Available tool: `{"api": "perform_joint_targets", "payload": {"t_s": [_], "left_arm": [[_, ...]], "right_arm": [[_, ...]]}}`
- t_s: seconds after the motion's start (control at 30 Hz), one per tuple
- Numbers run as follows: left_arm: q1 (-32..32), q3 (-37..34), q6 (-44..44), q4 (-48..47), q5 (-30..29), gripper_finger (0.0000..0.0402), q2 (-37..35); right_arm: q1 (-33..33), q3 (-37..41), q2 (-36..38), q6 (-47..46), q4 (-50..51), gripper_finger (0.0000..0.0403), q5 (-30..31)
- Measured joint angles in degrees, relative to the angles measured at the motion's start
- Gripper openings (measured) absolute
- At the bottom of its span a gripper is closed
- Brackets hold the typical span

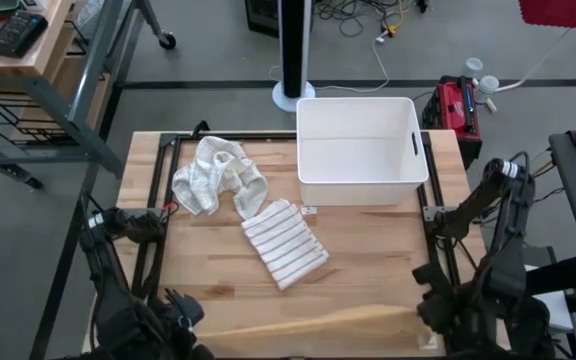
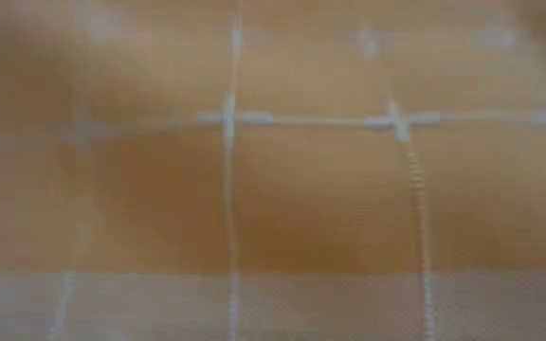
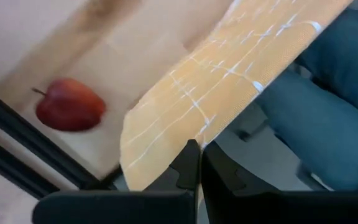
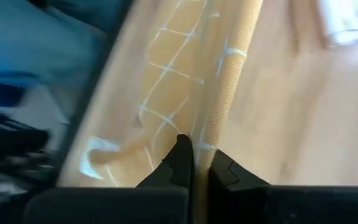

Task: Fold towel
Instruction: Fold the yellow squared towel

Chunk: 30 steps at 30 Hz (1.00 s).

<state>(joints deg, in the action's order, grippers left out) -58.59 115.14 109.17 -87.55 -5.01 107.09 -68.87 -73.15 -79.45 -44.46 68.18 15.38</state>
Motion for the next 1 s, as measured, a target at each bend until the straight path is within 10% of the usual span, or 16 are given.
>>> {"api": "perform_joint_targets", "payload": {"t_s": [0.6,1.0], "left_arm": [[10.0,-28.7,-9.4,-2.4,-2.7,0.0,-3.5],[14.8,-43.1,-8.2,-2.4,-2.4,0.0036,-11.3]], "right_arm": [[9.3,12.6,0.9,4.8,6.5,0.0007,11.8],[13.1,20.6,11.5,1.6,6.4,0.0131,12.2]]}}
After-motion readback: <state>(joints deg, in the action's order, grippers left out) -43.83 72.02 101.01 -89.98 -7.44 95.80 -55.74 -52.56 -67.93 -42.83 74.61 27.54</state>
